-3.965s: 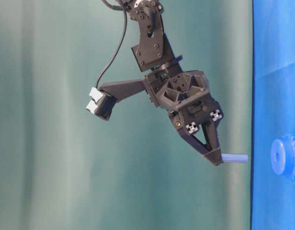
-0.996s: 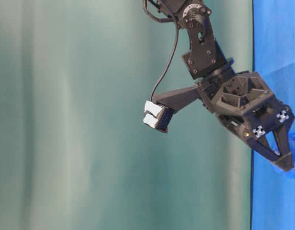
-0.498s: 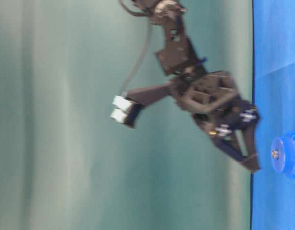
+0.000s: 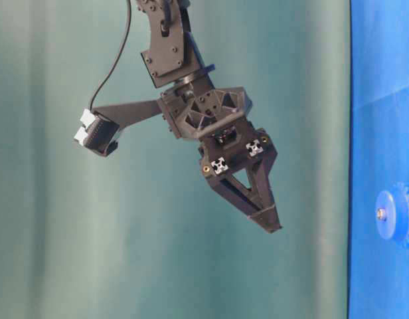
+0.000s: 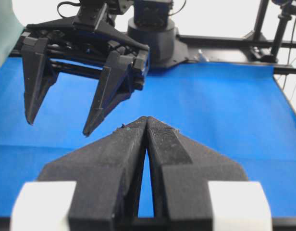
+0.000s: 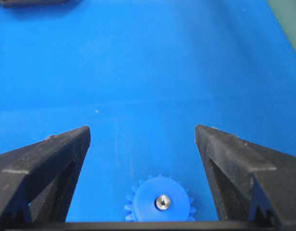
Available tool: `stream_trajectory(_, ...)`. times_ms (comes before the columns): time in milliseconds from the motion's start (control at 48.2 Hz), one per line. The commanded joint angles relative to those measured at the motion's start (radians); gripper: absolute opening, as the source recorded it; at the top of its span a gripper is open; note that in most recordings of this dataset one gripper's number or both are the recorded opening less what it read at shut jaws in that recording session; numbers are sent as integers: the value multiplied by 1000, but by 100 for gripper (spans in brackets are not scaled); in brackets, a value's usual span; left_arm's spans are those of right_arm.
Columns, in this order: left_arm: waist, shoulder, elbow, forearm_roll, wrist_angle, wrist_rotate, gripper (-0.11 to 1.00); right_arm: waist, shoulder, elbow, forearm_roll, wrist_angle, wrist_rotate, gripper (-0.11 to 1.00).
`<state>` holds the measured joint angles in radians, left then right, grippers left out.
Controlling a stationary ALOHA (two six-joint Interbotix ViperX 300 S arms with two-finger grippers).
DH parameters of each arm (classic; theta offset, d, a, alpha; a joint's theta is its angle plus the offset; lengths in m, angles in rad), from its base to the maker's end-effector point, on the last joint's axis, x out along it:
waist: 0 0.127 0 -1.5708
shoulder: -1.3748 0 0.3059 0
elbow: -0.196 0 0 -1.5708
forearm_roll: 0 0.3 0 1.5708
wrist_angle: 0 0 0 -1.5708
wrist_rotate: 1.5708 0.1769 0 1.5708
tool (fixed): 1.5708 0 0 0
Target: Insert the shaft placed at a random location into the center hole of the small gear at another random location.
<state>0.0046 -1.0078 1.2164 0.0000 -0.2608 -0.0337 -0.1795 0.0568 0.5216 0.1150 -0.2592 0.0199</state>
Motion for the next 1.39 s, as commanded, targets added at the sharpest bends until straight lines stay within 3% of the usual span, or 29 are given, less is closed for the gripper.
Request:
stream_trajectory(0,2,5,-9,2,-5,0,0,6,-28,-12,-2,-2,2,79)
stream_trajectory(353,2,3,-11,2,-5,0,0,17,-129,83,0,34,5,78)
stream_trajectory(913,2,-6,-11,2,-5,0,0,25,-477,397,11,58,12,78)
stream_trajectory(1370,2,-6,-11,2,-5,0,0,23,-502,416,11,60,11,78)
